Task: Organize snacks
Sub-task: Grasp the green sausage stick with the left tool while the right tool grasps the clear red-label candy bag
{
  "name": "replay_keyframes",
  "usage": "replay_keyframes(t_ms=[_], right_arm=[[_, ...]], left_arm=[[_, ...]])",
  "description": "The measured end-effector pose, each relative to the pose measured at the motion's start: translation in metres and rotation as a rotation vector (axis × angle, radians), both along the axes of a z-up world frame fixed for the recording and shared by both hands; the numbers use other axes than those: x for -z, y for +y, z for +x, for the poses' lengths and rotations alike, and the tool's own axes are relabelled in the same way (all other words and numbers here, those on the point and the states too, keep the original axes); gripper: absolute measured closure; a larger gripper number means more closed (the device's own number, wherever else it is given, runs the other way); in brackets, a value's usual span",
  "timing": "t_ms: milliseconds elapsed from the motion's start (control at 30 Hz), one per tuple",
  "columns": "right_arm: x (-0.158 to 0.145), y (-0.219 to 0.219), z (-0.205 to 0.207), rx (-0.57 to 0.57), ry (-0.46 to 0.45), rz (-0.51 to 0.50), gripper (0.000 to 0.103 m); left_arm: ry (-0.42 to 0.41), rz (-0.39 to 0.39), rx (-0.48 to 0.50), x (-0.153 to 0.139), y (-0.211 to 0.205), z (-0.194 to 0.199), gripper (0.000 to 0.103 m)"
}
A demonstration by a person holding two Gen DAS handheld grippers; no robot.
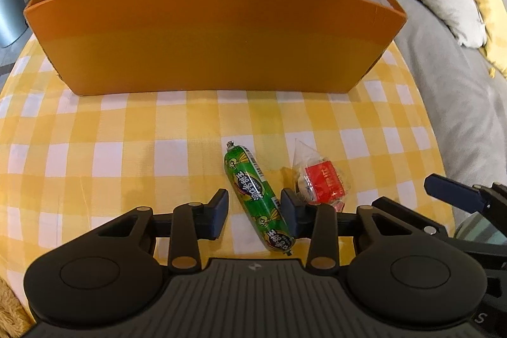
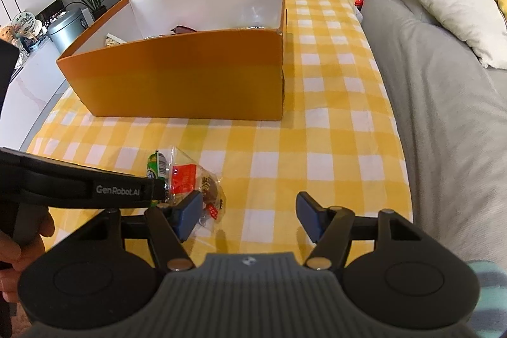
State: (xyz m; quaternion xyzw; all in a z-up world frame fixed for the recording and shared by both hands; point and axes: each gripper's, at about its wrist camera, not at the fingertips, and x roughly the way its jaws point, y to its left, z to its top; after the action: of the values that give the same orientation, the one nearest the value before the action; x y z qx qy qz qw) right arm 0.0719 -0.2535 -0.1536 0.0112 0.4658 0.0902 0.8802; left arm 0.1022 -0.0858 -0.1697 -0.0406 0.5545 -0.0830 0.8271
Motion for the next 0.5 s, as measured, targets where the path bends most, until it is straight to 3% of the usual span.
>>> replay_keyframes(t_ms=[100,333,500], right_arm=[[0.002,-0.001,0.001,0.006,0.005,0.008,0.040],[0.002,0.000,0.002,-0.002,0.003,0.020,0.040],[0.002,0.001,0.002,-0.018,-0.006,0.055,0.042]], left_arm=[[-0.001,0.000,0.005,0.001,-0.002,0.001,0.059],[-0.002,0.001,0.031,-0.002,0.000,0.001,0.075],[-0.004,0.031,0.022,-0.008,0.012,-0.003,0.077]])
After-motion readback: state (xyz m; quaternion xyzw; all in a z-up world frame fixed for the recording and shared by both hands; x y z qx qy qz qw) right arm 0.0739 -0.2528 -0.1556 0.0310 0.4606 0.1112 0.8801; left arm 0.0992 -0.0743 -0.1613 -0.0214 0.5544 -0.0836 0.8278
